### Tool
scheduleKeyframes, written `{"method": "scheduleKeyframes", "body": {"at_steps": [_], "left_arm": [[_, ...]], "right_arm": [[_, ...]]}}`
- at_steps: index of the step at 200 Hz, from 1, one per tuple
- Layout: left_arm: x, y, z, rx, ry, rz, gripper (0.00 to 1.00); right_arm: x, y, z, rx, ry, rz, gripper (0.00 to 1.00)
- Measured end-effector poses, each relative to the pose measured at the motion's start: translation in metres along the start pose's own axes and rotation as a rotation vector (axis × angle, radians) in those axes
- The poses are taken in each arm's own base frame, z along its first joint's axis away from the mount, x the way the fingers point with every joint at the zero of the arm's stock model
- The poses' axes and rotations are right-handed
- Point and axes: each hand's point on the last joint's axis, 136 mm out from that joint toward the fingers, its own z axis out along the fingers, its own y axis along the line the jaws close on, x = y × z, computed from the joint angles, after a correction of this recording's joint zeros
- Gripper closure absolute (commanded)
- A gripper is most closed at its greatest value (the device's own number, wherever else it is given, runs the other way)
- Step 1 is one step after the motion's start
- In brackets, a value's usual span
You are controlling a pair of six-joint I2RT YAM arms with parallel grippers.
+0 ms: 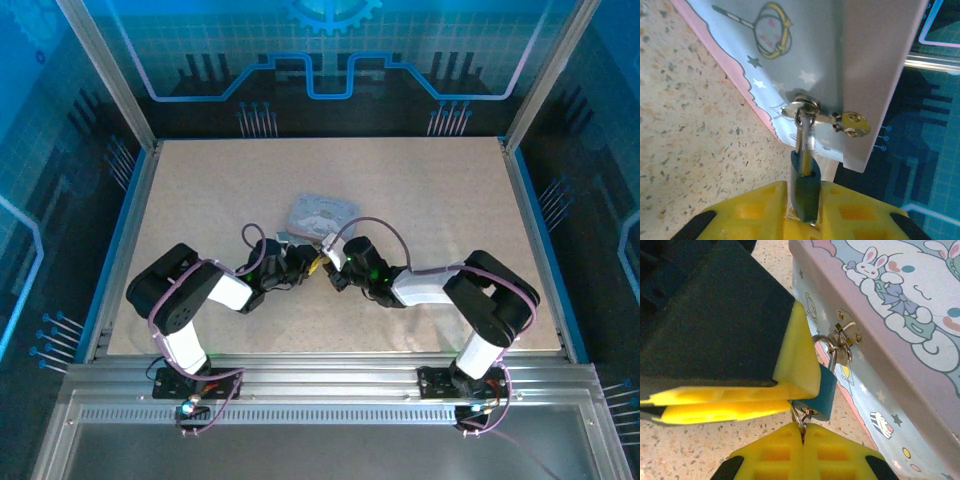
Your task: Unlock the padlock with the key
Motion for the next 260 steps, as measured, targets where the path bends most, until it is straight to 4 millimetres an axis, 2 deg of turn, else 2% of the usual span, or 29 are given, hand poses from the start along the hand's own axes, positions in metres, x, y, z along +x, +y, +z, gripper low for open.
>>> {"method": "scheduleKeyframes", "body": {"at_steps": [88,137,210,260], "left_arm": [[0.005,-0.013,-0.010,-0.007,0.006,0.063,0.53],[0.001,-0.029,-0.028,-0.019,-0.018,0.151,0.47],[-0.012,-0.040,-0.060,-0.082,-0.100,0.293,0.38],[-0.022,-0.036,-0.078,-0.151,-0.146,0.364,0.29]], "right_arm": [[0.000,-0.002,-0.002,-0.090,0.011,0.265,1.00],[-0.005,-0.001,-0.005,-0.141,0.012,0.420,1.00],[-0.005,0.003,-0.008,-0.197,0.042,0.673,1.00],[0.008,0.002,-0.005,-0.190,0.078,0.828,1.00]]}}
